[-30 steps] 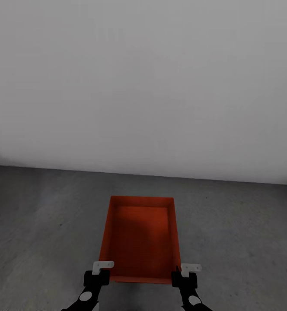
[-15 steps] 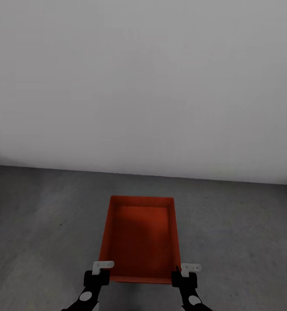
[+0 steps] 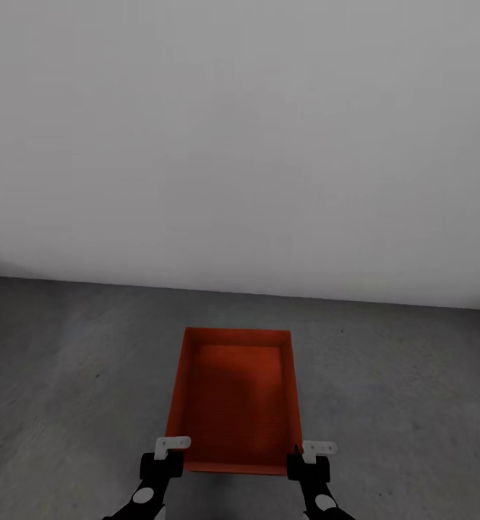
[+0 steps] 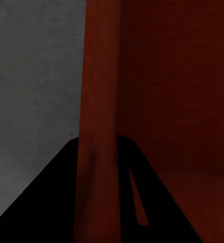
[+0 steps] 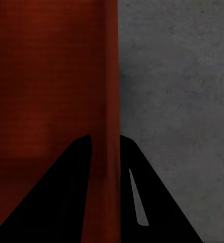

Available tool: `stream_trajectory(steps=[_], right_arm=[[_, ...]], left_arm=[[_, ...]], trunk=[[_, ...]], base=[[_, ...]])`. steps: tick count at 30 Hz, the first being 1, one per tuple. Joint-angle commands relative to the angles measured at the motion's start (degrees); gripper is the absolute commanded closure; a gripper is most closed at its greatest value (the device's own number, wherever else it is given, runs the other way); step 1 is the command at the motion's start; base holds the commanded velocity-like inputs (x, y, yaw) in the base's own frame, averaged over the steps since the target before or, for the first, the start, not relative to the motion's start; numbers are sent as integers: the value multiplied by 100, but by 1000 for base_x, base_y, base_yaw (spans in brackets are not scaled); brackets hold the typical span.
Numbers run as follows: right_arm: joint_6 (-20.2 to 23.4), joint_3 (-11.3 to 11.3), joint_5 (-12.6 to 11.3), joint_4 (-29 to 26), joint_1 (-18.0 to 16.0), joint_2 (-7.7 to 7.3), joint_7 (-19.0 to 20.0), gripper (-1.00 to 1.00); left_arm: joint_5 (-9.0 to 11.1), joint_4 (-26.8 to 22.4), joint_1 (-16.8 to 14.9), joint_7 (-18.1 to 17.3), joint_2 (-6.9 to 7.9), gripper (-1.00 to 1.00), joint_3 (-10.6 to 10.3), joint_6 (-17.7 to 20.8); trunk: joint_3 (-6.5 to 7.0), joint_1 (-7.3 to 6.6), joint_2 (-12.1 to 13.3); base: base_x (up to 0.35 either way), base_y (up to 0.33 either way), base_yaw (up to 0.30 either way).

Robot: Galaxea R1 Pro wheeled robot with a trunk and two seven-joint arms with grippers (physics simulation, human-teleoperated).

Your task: Move the two storage containers from the living room to the garage. In the garage, place one container on the floor and stack the other container on top of it (either order is fine).

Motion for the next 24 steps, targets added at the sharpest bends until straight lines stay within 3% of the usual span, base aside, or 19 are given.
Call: stream_trajectory(steps=[1, 24], right_arm=[[-52, -96, 106, -377, -6, 1, 72, 100], [-52, -100, 106, -378, -5, 1, 72, 100]], left_arm=[[32, 18, 0, 65, 8, 100, -9, -8], [34, 18, 0, 65, 6, 100, -9, -8]], trunk=[[-5, 1, -5], [-5, 1, -5]], base=[[0, -23, 0], [0, -2, 0]])
